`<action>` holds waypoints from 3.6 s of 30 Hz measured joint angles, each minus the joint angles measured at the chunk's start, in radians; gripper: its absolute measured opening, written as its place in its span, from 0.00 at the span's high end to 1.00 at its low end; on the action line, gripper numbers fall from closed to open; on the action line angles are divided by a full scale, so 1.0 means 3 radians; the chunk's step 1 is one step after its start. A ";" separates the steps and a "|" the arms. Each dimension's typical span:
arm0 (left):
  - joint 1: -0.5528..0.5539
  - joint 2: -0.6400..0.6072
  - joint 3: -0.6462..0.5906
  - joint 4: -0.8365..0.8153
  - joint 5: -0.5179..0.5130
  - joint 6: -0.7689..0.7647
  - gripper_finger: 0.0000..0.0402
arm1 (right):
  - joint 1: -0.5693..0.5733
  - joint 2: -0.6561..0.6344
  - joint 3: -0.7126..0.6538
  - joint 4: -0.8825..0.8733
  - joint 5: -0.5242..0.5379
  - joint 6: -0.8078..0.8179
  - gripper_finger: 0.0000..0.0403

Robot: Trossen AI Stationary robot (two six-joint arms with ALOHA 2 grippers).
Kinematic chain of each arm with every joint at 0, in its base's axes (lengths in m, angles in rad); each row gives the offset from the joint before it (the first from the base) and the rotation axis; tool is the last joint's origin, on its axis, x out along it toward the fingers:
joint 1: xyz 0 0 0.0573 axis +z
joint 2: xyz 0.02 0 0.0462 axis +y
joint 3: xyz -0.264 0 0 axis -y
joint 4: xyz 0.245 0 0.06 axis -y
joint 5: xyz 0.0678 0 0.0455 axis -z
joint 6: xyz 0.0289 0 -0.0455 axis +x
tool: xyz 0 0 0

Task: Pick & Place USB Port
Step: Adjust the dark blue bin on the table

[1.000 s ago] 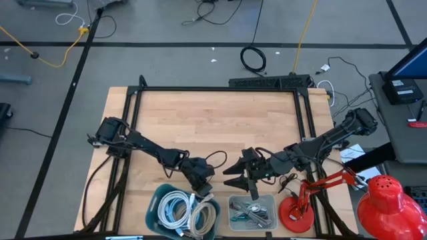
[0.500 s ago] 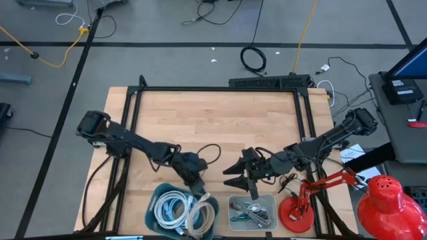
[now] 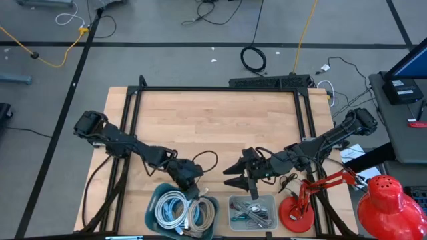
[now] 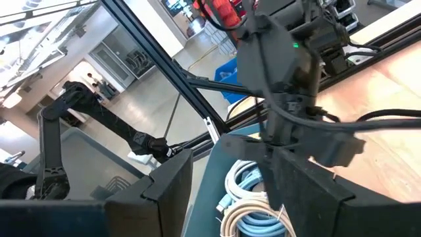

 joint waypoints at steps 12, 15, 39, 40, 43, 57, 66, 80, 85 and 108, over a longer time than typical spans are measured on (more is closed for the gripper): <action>-0.0622 0.0017 0.0004 -0.0238 -0.0491 -0.0505 1.00 | -0.0088 0.0000 0.0000 0.0000 0.0000 0.0021 0.50; -0.0659 0.0013 0.0012 -0.0514 -0.0596 -0.0515 1.00 | -0.0134 0.0001 0.0000 0.0000 0.0000 0.0019 0.50; -0.0508 0.0830 0.0037 -0.0290 -0.0072 -0.0996 1.00 | -0.0201 0.0000 0.0000 -0.0079 -0.0016 0.0073 0.50; -0.0497 0.0817 0.0037 -0.0320 -0.0127 -0.1039 1.00 | -0.0199 0.0000 0.0000 -0.0079 -0.0015 0.0073 0.50; -0.0467 0.0802 0.0037 -0.0410 -0.0146 -0.1136 1.00 | -0.0193 0.0000 0.0000 -0.0076 -0.0015 0.0102 0.50; -0.0542 0.0435 -0.0003 -0.0689 -0.0783 -0.1382 1.00 | -0.0193 0.0000 0.0000 -0.0088 -0.0122 0.0125 0.50; -0.0645 -0.0180 -0.0021 -0.1213 -0.1063 -0.1412 1.00 | -0.0193 0.0000 0.0000 -0.0106 -0.0192 0.0147 0.50; -0.0783 -0.0240 -0.0004 -0.0090 -0.1584 -0.0984 1.00 | -0.0193 0.0001 0.0000 -0.0109 -0.0191 0.0158 0.50; -0.0433 -0.0243 0.0236 -0.0358 -0.1616 -0.0540 1.00 | -0.0193 0.0000 0.0000 -0.0133 -0.0187 0.0160 0.50; 0.0527 0.0219 0.0316 -0.1894 -0.0670 0.0506 1.00 | 0.0028 0.0000 -0.0001 -0.0698 -0.0182 0.0334 0.96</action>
